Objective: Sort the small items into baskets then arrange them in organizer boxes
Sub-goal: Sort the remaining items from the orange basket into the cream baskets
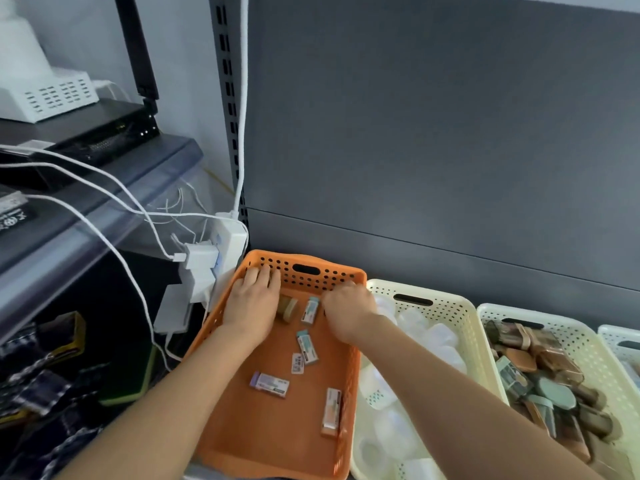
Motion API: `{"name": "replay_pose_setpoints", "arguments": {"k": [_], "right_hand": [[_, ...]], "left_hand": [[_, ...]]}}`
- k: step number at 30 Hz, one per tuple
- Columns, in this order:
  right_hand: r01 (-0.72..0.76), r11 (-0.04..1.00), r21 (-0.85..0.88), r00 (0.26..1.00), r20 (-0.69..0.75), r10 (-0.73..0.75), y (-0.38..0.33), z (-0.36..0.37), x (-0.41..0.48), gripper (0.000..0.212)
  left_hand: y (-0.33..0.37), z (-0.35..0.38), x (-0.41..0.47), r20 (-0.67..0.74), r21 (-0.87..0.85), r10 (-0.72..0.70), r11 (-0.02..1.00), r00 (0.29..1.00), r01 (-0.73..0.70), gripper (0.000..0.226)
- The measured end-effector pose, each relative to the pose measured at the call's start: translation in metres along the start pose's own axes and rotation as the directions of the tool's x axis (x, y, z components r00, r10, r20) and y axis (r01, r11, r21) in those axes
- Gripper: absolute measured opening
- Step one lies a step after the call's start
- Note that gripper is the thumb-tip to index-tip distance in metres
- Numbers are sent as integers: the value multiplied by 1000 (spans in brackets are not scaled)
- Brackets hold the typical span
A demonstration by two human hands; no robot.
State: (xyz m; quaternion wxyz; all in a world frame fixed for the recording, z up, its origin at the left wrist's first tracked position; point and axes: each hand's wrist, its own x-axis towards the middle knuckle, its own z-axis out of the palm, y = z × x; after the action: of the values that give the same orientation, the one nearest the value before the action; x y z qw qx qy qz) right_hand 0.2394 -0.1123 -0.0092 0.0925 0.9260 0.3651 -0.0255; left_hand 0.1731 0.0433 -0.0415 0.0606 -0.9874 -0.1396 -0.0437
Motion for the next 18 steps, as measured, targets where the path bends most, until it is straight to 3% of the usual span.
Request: {"name": "replay_pose_setpoints", "arguments": {"k": [5, 9, 13, 18], "right_hand": [[13, 993, -119, 1000, -26, -16, -2, 9, 14, 26], [25, 993, -111, 999, 25, -23, -3, 9, 15, 23], [46, 993, 112, 998, -52, -40, 1, 5, 10, 12], [14, 877, 480, 944, -295, 146, 20, -7, -12, 37]], "left_hand": [[-5, -3, 7, -27, 106, 77, 992, 997, -73, 40], [-4, -6, 8, -7, 95, 82, 992, 997, -81, 39], [3, -16, 13, 17, -105, 25, 994, 1000, -23, 45], [32, -41, 21, -50, -485, -35, 874, 998, 6, 61]]}}
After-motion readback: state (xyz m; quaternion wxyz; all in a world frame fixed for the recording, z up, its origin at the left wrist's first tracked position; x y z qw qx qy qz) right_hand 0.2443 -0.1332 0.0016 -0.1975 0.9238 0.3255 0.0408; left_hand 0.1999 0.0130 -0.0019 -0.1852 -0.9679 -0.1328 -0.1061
